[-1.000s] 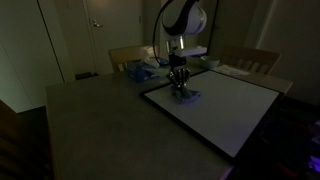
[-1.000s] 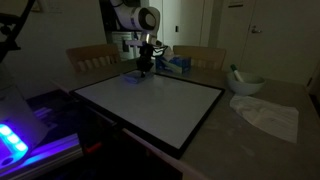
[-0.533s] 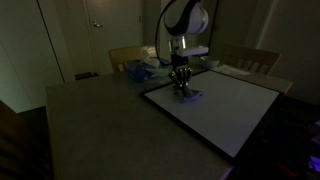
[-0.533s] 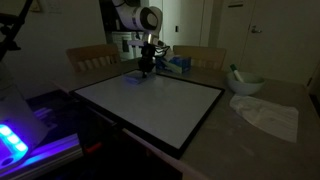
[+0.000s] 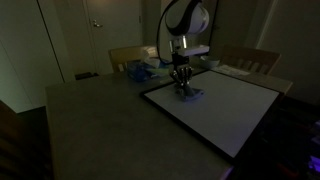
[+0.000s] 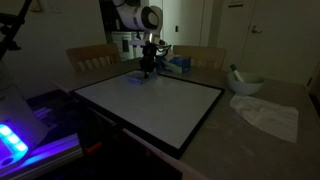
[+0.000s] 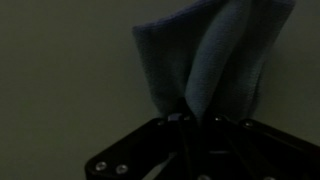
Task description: Wipe the white surface with the cloth
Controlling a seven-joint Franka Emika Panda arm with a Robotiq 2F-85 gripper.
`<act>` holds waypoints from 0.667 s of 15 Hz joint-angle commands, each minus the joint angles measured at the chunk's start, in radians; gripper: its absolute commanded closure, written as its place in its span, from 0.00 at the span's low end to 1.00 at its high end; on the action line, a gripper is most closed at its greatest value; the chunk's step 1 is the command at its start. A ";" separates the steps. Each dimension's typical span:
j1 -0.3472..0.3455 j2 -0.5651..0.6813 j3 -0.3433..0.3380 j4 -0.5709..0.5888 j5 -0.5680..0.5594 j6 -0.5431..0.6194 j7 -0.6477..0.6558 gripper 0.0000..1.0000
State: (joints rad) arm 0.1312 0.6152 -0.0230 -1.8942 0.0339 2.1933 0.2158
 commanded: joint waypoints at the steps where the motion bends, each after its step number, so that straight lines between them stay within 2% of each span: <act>1: -0.012 0.000 -0.020 -0.020 -0.038 0.024 0.011 0.97; 10: -0.035 0.005 -0.066 -0.025 -0.073 0.026 0.025 0.97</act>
State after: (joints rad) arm 0.1180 0.6151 -0.0807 -1.8970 -0.0118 2.1936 0.2259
